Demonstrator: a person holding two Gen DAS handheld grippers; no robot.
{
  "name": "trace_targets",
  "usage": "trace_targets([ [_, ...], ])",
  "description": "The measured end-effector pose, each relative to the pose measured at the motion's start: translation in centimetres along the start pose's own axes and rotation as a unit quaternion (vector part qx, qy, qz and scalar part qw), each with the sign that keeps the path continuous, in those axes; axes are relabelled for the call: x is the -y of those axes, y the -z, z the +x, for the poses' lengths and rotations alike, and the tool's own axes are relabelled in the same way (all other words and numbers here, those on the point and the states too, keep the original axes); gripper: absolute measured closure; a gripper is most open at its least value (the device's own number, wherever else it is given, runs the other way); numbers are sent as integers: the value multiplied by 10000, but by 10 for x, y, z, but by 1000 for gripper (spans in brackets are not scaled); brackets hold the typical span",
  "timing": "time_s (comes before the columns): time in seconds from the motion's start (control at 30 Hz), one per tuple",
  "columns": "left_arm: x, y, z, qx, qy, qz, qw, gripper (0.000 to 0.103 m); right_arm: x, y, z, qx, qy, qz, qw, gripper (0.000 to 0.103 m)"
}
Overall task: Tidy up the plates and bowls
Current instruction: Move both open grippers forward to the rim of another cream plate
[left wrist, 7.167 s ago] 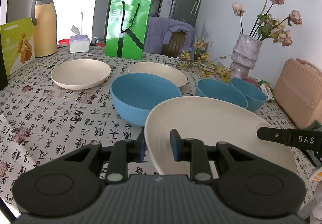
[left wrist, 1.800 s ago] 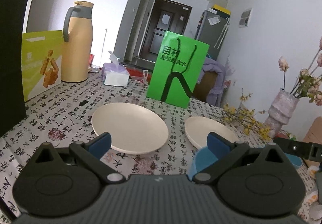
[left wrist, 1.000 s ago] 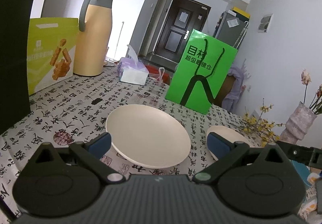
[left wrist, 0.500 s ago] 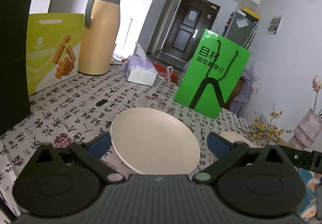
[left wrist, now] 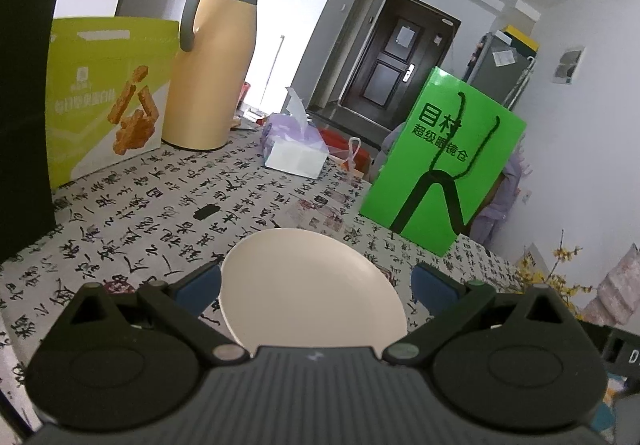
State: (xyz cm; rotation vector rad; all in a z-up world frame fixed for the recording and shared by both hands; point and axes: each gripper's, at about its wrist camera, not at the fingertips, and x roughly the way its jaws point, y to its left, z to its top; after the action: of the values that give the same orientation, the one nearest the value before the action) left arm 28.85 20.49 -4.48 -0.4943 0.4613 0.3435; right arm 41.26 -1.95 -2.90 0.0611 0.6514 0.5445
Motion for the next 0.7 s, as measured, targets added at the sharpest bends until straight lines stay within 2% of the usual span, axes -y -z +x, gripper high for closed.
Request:
trace_targets([
  [0.37,-9,-1,32,-203,-117,-306,9993,0,-1,-10,32,-133,107,47,9998,0],
  [0.57,-18,3,42,-252,-71,-442,9987,0,-3,-9,47,-268,159,-15,9995,0],
  [0.7,-21,5,46,-193,-185,-395,9989,0,-3,-10,54,-324,171,-2,9993,0],
])
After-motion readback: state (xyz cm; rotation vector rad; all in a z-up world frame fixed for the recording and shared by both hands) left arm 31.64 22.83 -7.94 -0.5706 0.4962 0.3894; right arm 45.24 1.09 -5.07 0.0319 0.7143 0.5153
